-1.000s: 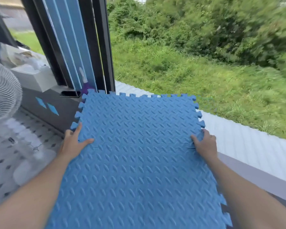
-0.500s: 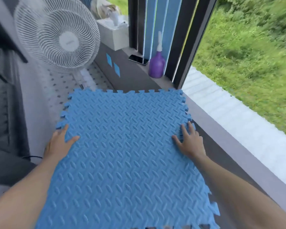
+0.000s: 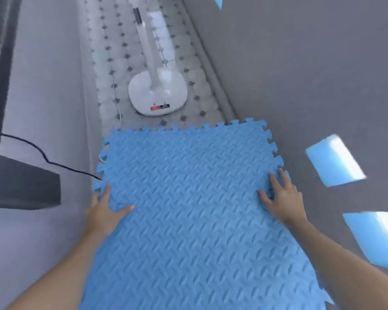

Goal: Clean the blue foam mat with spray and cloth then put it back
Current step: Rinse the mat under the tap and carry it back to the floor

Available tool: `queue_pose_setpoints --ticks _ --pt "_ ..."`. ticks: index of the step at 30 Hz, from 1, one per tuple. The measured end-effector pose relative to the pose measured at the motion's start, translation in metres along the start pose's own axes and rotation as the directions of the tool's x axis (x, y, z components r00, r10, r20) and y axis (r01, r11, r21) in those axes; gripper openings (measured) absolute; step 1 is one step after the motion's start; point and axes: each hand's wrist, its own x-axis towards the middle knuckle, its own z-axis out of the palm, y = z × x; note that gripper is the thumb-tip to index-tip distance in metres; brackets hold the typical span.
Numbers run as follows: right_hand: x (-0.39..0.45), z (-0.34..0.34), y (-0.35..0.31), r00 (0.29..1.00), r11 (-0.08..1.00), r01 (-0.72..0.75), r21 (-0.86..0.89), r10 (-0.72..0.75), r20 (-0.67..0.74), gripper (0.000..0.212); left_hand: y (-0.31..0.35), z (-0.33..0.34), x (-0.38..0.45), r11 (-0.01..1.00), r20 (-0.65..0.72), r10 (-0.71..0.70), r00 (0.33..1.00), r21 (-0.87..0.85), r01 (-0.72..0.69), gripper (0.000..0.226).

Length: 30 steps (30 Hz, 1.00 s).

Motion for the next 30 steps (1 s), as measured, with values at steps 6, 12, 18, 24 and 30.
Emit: queue_pose_setpoints --ticks 6,12,18,24,30 --pt "0.067 0.189 0.077 0.990 0.999 -0.037 0.017 0.034 0.140 0.095 -0.063 0.198 0.074 1.000 0.037 0.012 0.999 -0.011 -0.012 0.104" --pt "0.104 0.315 0.108 0.993 0.999 0.026 0.038 -0.030 0.118 0.121 -0.122 0.318 0.119 0.997 0.064 0.055 0.996 0.056 -0.059 0.099" --pt "0.136 0.377 0.114 0.977 0.979 0.204 -0.005 -0.204 0.064 0.112 -0.139 0.373 0.140 0.988 0.109 0.071 0.991 0.127 -0.085 0.102" --pt "0.145 0.396 0.115 0.966 0.981 0.193 0.010 -0.192 0.174 0.115 -0.127 0.405 0.139 0.979 0.094 0.089 0.992 0.174 -0.104 0.102" --pt "0.150 0.392 0.120 0.965 0.985 0.152 -0.080 -0.131 0.229 0.096 -0.121 0.412 0.129 0.942 0.096 0.062 0.993 0.323 -0.090 0.102"
